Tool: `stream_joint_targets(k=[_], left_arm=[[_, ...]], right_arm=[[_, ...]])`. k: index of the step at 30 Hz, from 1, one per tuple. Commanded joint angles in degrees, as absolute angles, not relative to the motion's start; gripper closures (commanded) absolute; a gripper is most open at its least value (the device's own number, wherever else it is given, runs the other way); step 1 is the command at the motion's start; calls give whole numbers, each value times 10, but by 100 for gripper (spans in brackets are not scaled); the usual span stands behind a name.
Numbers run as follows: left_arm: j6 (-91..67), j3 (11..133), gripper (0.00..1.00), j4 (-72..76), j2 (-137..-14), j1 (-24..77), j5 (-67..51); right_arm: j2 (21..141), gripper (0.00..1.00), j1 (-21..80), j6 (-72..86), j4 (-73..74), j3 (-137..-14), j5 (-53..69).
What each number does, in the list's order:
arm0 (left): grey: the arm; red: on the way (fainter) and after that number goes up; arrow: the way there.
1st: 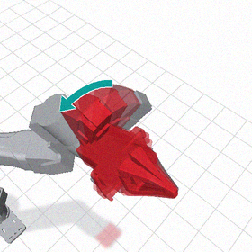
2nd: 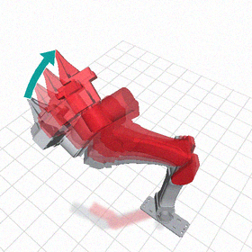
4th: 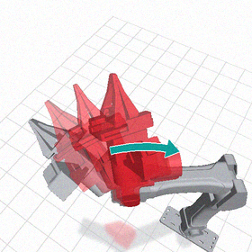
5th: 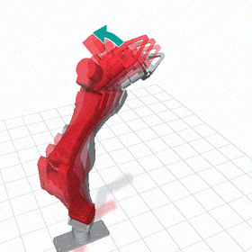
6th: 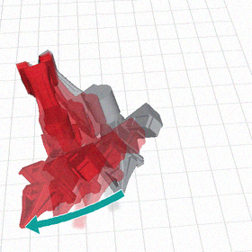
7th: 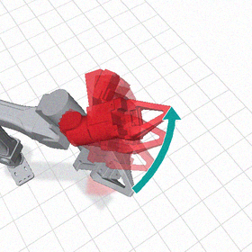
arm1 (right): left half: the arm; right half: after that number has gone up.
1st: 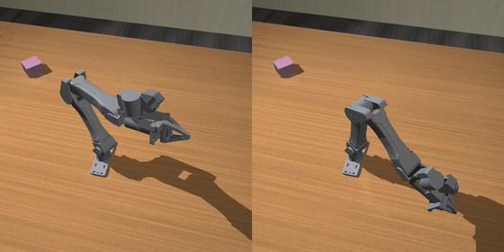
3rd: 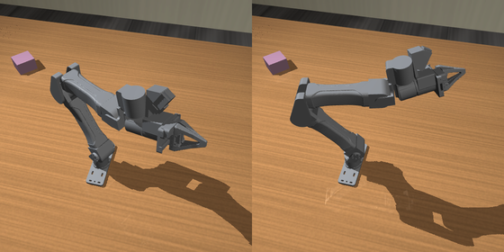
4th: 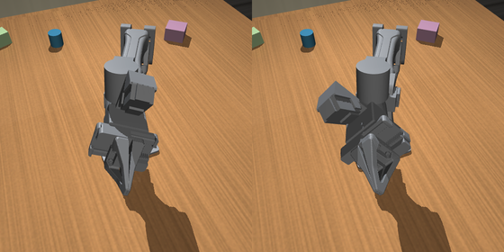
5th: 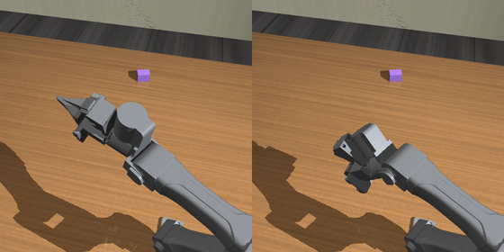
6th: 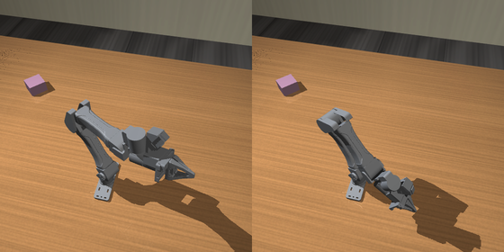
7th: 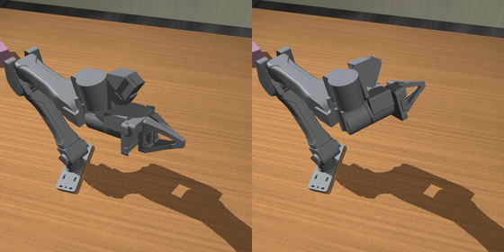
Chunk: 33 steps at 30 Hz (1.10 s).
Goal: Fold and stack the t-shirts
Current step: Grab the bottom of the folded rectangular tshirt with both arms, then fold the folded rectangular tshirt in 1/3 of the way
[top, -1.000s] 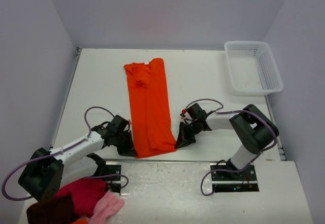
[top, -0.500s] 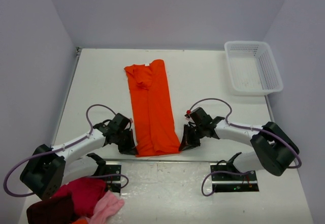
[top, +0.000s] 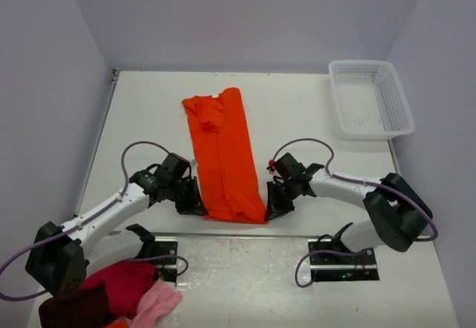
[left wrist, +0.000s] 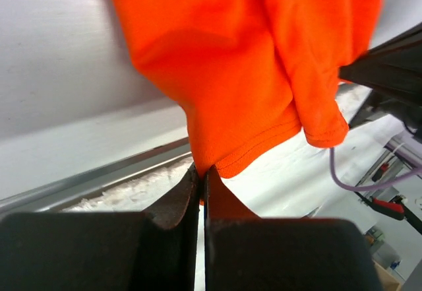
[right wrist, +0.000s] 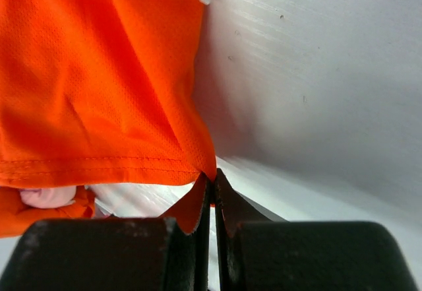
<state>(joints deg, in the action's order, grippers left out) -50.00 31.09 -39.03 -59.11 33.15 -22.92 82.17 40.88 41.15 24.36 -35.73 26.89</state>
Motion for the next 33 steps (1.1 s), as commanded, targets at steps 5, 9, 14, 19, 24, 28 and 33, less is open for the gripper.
stream_joint_targets(k=[5, 9, 14, 19, 24, 28, 33], left_arm=[[-522, 391, 100, -490, -573, 331, -233], [-524, 420, 100, -513, -575, 331, -213], [-527, 438, 100, -520, -577, 331, -200], [-524, 472, 100, -501, -617, 331, -200], [-483, 560, 100, -497, -712, 328, -177], [-446, 653, 100, -510, -785, 310, -137], [-392, 728, 100, -522, -852, 252, -140]], right_arm=[[781, 100, 411, 344, 353, -396, 218], [750, 100, 412, 327, 416, -445, 180], [746, 100, 410, 306, 494, -572, 156], [818, 100, 410, 287, 536, -689, 151], [891, 100, 402, 267, 571, -802, 144], [929, 100, 391, 261, 587, -845, 141], [962, 100, 370, 254, 604, -883, 140]])
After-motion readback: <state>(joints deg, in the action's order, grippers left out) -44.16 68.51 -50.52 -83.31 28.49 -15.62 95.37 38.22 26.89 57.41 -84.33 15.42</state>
